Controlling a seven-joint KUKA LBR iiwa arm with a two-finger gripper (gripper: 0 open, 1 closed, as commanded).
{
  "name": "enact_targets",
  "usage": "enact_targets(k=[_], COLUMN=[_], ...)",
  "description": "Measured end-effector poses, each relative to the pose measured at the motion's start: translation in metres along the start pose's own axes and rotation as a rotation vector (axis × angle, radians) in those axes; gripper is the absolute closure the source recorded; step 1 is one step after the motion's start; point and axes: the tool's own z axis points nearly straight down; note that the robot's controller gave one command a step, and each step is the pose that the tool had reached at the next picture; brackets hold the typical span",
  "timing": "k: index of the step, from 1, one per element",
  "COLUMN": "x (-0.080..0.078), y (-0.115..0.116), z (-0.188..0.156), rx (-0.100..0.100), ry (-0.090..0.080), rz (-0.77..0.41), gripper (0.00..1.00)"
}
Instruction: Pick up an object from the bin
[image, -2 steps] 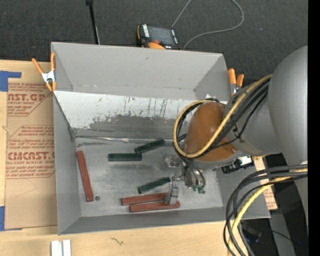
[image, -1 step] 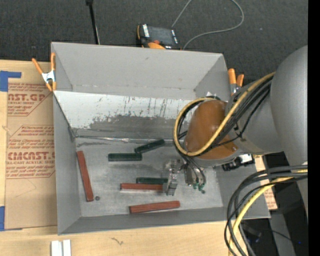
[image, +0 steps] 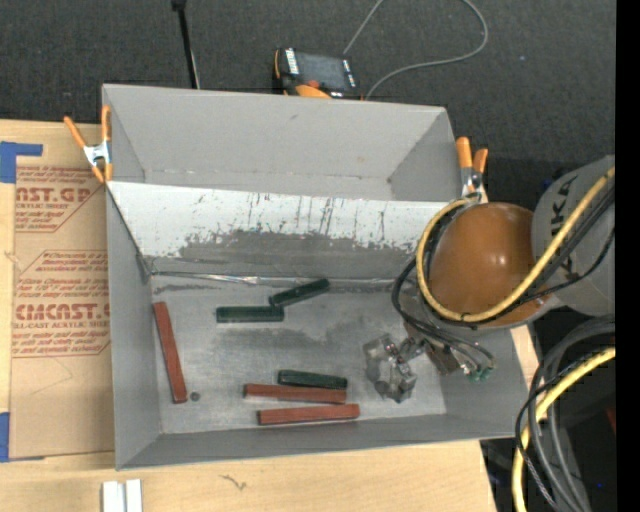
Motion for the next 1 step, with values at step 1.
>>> enact_targets(k=[1], x=[-0.0002], y=[0.0013], z=[0.001], rx=[-0.002], ry=[0.001], rz=[0.0], gripper=[0.0])
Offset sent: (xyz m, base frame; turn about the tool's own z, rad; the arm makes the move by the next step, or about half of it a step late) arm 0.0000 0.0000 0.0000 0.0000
